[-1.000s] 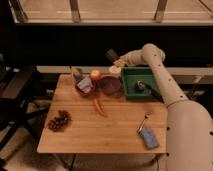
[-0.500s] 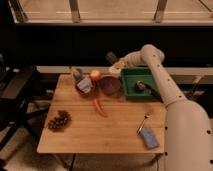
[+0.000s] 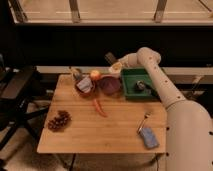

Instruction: Place eraser in paper cup

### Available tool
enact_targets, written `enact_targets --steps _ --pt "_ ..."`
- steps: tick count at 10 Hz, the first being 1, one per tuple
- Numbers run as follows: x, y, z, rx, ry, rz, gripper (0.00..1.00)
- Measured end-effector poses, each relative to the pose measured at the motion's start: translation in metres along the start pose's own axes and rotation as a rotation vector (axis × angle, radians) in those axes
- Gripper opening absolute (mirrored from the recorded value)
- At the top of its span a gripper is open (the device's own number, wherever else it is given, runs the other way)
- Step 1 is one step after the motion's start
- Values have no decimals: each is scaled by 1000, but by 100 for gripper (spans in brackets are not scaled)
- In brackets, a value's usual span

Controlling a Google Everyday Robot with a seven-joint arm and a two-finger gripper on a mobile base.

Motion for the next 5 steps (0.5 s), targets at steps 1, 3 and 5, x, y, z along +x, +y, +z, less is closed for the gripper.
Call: enact_targets --steps 1,3,5 --pt "5 2 7 -6 29 -11 3" --pt "13 1 12 -8 69 -24 3" --pt "27 -5 14 3 120 -29 3"
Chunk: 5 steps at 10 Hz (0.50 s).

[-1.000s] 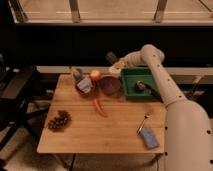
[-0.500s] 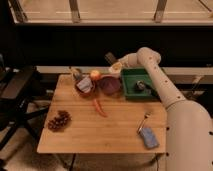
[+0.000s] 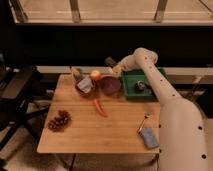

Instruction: Place eraser in paper cup

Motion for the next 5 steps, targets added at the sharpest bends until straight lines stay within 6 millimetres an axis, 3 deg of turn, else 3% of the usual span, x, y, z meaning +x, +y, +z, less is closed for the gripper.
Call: enact_targets --steps 5 --pt "16 -12 11 32 82 -4 6"
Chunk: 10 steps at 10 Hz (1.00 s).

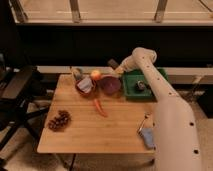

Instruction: Place eraser in paper cup

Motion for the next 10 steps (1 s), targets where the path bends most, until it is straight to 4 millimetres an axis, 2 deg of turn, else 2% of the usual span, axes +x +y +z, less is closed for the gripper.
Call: enact_targets --steps 6,7,10 --pt "-3 -3 8 1 -22 30 62" --pt "-3 -3 7 -1 -26 32 65" --pt "-9 -2 1 -9 -46 33 66"
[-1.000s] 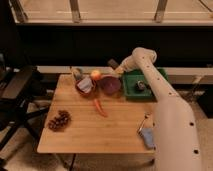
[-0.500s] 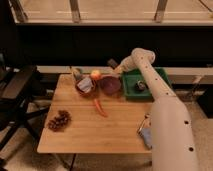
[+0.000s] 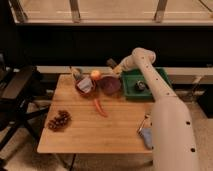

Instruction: Place eraser in paper cup

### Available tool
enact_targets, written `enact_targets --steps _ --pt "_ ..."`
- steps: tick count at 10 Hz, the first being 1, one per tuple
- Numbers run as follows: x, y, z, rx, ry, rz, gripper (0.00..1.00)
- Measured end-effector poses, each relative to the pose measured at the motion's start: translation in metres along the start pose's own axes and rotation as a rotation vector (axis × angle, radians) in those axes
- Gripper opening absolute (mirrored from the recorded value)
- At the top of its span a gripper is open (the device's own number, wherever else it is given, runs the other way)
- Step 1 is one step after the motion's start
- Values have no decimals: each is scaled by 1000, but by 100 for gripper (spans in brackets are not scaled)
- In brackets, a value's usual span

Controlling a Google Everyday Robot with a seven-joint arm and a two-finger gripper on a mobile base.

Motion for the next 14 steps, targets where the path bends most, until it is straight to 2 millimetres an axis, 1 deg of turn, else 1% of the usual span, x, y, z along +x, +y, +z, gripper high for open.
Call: enact_targets --steps 4,6,7,9,10,12,13,14 --pt "-2 1 -4 -7 -9 4 66" --pt "-3 -3 -11 9 -16 11 66" --pt "-5 -8 -20 25 -21 15 66" --pt "-1 -23 -47 63 -17 24 66" --pt "6 -31 -66 84 -3 33 66" --pt "22 -36 -101 100 22 64 66" --pt "27 -36 -114 102 30 80 66" --pt "37 -36 -134 99 40 110 66"
